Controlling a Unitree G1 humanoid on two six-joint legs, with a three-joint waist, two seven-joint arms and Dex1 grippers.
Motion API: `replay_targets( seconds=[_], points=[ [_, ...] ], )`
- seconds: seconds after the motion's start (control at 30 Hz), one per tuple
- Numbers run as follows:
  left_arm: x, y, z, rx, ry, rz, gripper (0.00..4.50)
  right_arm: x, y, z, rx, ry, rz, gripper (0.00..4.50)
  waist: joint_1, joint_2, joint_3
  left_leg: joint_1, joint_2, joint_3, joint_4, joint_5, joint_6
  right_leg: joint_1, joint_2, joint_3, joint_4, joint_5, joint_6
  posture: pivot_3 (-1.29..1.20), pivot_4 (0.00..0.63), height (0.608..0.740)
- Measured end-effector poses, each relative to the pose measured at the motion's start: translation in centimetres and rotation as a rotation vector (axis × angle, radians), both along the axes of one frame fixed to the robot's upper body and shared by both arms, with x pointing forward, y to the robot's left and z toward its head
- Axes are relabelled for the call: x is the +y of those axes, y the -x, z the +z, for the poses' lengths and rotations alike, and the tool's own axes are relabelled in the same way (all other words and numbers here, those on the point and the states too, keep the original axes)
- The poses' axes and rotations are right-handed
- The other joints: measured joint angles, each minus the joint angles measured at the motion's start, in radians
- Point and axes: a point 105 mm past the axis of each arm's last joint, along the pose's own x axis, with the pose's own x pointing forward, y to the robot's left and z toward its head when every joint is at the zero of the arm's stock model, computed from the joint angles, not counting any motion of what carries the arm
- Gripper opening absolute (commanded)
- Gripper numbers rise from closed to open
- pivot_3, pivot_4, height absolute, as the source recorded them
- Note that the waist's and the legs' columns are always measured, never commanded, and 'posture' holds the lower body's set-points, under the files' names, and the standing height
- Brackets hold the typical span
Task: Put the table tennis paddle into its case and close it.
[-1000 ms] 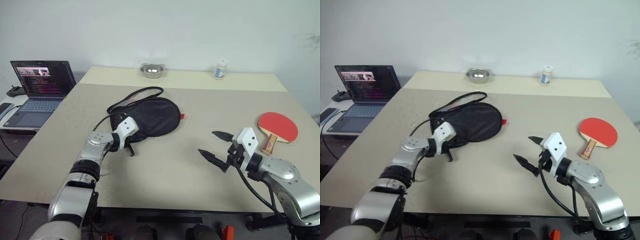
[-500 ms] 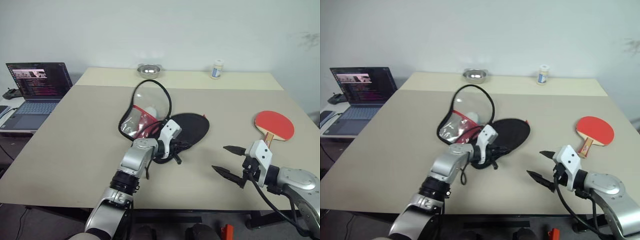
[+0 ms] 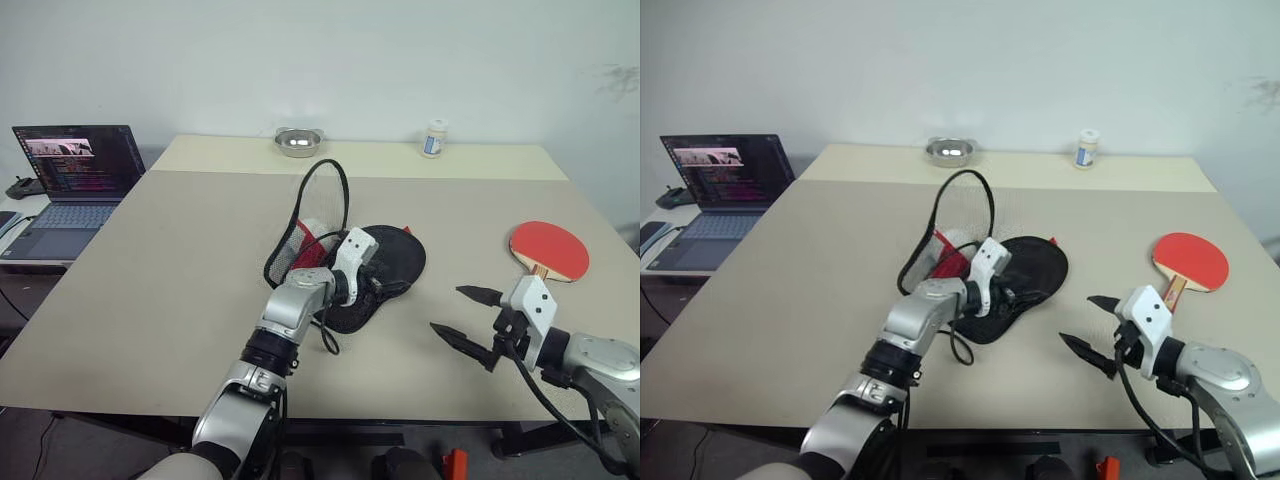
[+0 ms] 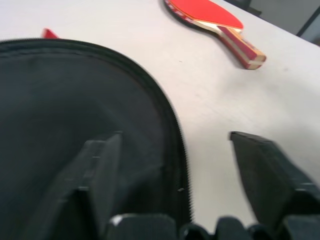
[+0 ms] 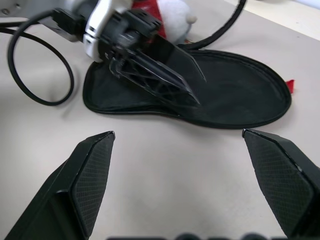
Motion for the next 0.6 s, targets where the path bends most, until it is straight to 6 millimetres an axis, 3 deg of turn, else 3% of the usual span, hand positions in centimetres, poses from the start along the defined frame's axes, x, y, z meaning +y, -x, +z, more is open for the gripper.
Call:
replay_targets(
  seconds=[0.23,0.4,0.6],
  points=[
    [3.1,-0.5,3.7,-0.087,0.100,0.027,4.49,0.3,-1.0,0.3,0.011,-0.091,-0.055,4.50,0.000,0.000,0.000,0.000,0.000,0.000,0.000,0.000,0.000,0.000,0.000,0.000,0.000,0.000,0.000,0.00,0.150,0.740],
    [3.4,0.4,5.5,-0.136,0.131,-0.035,4.49,0.4,-2.1,0.4,0.053,-0.164,-0.116,4.50,0.001,0.000,0.000,0.000,0.000,0.001,0.000,0.000,0.000,0.000,-0.001,0.000,0.000,0.000,0.000,0.00,0.150,0.740],
    [5.0,1.3,6.9,-0.197,0.091,-0.096,4.49,1.3,-3.1,-1.0,0.193,-0.224,-0.212,4.50,-0.001,0.000,0.000,0.000,0.001,0.001,0.000,0.000,0.000,0.000,-0.001,0.000,0.001,0.001,-0.002,0.00,0.150,0.740]
  ],
)
